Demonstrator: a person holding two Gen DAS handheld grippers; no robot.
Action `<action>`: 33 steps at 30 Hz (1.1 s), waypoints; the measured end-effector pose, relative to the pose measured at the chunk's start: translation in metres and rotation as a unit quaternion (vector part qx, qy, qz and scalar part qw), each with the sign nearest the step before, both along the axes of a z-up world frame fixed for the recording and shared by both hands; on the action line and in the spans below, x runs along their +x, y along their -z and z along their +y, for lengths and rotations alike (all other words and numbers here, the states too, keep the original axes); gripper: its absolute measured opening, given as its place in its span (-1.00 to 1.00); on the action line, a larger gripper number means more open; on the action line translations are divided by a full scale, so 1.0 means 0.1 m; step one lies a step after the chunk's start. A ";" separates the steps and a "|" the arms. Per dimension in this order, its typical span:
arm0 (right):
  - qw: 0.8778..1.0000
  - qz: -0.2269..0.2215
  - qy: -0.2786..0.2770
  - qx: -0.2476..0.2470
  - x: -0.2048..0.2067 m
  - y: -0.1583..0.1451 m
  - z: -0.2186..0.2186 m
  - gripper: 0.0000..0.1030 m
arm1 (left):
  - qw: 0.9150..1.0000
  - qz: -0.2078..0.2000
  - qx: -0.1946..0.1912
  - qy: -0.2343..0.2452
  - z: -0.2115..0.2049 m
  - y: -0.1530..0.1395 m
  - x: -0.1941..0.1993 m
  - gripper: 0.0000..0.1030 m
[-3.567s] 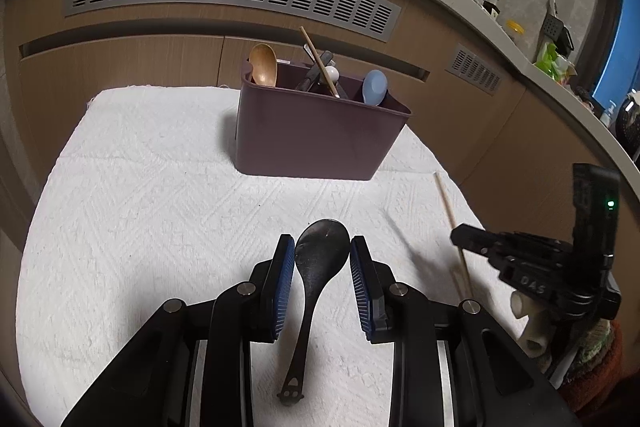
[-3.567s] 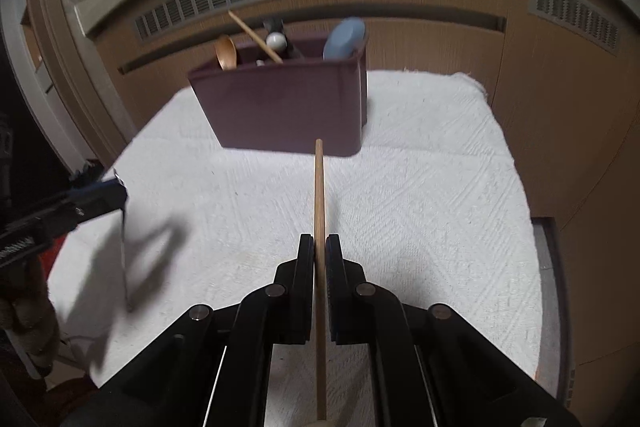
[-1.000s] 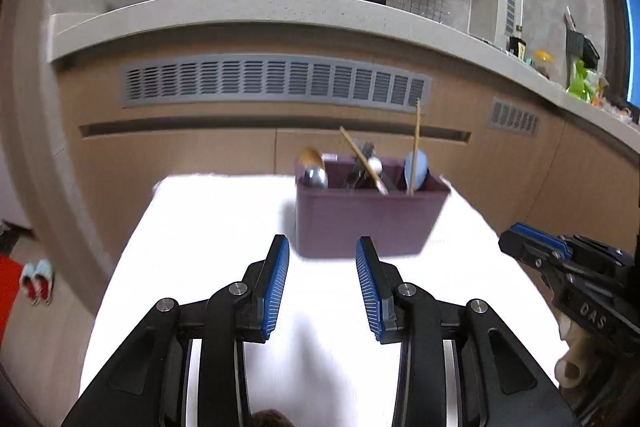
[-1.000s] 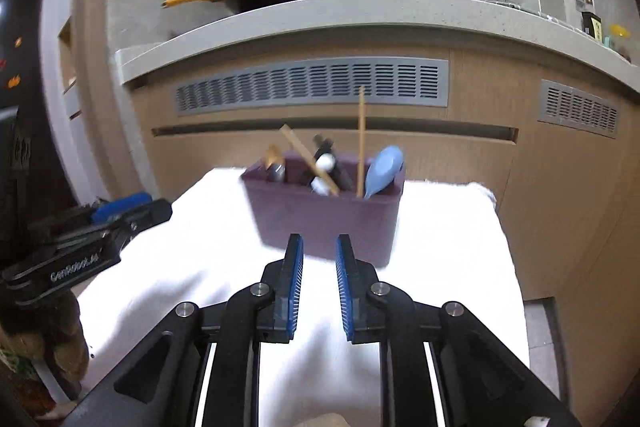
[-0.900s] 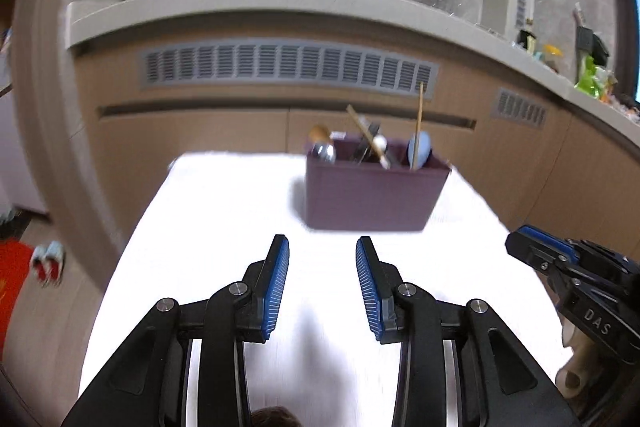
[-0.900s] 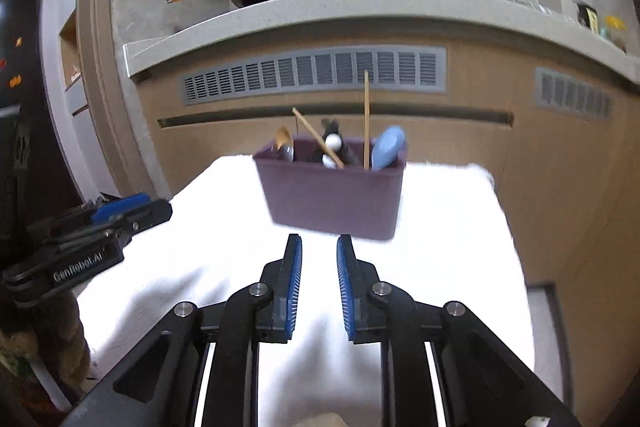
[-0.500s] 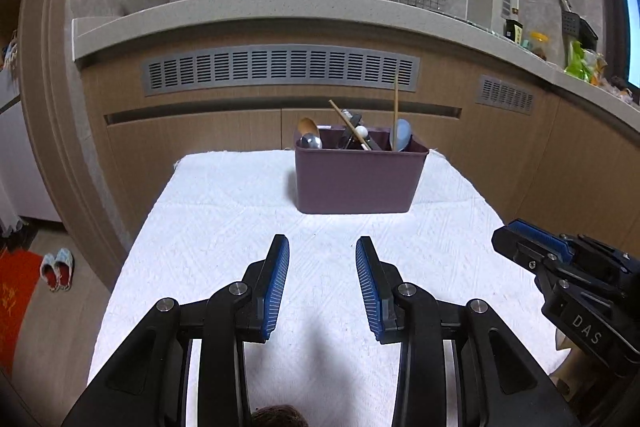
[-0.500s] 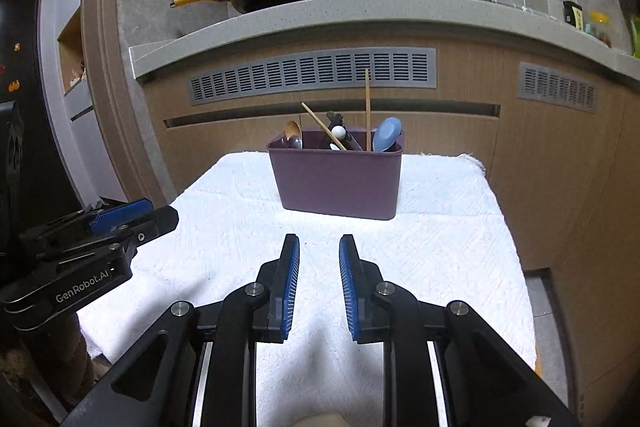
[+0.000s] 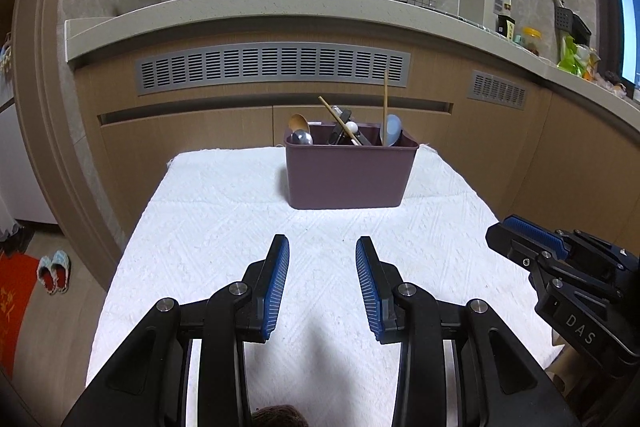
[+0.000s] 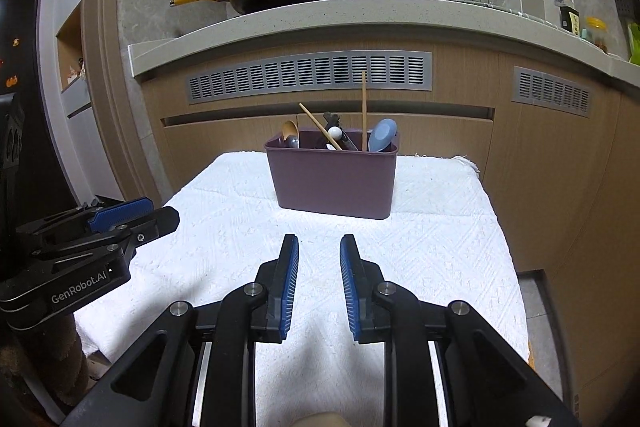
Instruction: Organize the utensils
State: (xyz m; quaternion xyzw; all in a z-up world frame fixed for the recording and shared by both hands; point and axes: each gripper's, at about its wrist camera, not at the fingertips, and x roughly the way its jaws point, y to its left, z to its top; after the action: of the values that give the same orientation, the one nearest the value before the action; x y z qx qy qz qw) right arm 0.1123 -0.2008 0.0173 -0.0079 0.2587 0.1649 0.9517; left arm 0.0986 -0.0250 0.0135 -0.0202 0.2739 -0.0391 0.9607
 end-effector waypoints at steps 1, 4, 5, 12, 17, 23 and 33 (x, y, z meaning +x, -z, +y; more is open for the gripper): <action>1.000 0.000 0.000 0.000 0.00 0.00 0.00 -0.61 | 1.000 0.000 0.000 0.000 0.00 0.00 0.00 -0.31; 1.000 0.001 0.000 0.000 0.00 0.00 0.00 -0.60 | 1.000 0.002 0.000 0.001 0.00 0.01 0.00 -0.31; 1.000 0.001 0.000 0.000 0.00 0.00 0.00 -0.60 | 1.000 0.003 0.000 0.001 0.00 0.01 0.00 -0.30; 1.000 0.002 0.001 0.001 0.00 0.00 -0.02 -0.59 | 1.000 0.006 0.001 0.002 0.00 0.04 0.02 -0.31; 1.000 0.004 0.003 0.002 0.01 0.00 -0.03 -0.57 | 1.000 0.010 0.001 0.002 0.00 0.05 0.03 -0.31; 1.000 0.003 0.005 0.001 0.01 0.01 -0.02 -0.54 | 1.000 0.011 0.001 0.002 0.01 0.06 0.04 -0.30; 1.000 0.002 0.005 0.001 0.01 0.01 -0.01 -0.53 | 1.000 0.011 0.001 0.001 0.01 0.06 0.04 -0.31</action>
State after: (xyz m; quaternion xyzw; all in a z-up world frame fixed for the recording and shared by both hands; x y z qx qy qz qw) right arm 0.1132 -0.2015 0.0163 -0.0055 0.2605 0.1599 0.9521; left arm 0.1025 -0.0240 0.0076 -0.0190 0.2850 -0.0398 0.9575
